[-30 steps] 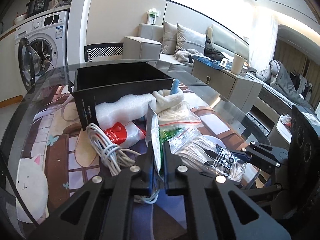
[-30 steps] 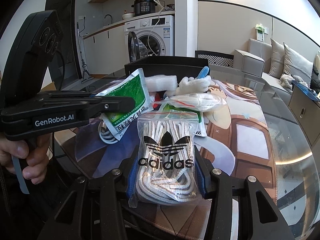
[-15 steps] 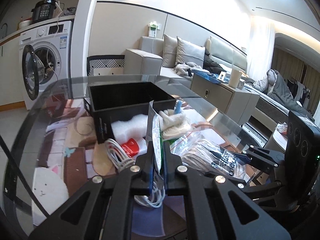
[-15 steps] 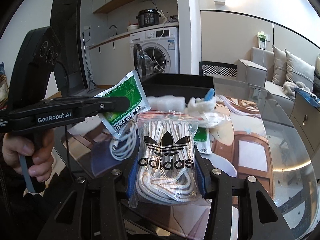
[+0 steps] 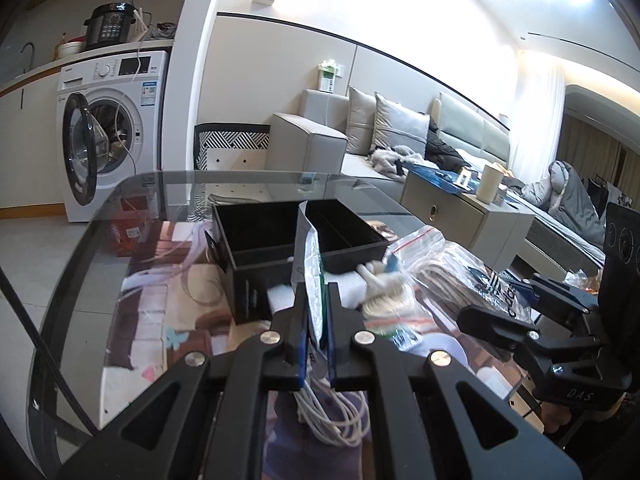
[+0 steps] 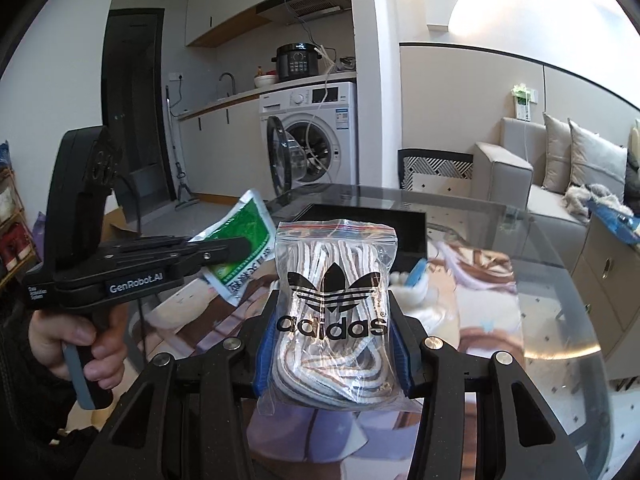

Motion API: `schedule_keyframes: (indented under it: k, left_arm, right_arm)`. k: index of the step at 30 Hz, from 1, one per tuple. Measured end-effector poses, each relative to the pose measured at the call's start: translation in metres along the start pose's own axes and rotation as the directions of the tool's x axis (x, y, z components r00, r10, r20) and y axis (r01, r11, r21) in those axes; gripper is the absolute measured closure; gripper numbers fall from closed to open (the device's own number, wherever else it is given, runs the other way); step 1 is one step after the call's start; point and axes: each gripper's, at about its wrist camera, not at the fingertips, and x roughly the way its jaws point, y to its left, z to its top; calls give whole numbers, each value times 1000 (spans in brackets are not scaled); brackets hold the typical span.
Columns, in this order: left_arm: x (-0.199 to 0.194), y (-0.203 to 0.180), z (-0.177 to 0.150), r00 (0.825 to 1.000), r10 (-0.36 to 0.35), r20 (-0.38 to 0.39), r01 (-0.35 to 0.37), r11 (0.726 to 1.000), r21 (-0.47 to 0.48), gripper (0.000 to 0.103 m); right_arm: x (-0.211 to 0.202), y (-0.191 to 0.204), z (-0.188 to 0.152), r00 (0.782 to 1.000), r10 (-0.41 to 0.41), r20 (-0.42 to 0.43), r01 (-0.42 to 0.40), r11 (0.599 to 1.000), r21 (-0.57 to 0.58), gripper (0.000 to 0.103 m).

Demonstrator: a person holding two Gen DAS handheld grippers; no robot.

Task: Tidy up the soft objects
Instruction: 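Lift the adidas bag with the right gripper and drop it into the black box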

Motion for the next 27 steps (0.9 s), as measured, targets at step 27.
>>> schedule_keyframes:
  k: [27]
  left_arm:
    - [96,28,56,998,54,-39,-59,991,-117,99]
  right_arm:
    - [125,-49,75,980,-75,-184,85,995,48,56]
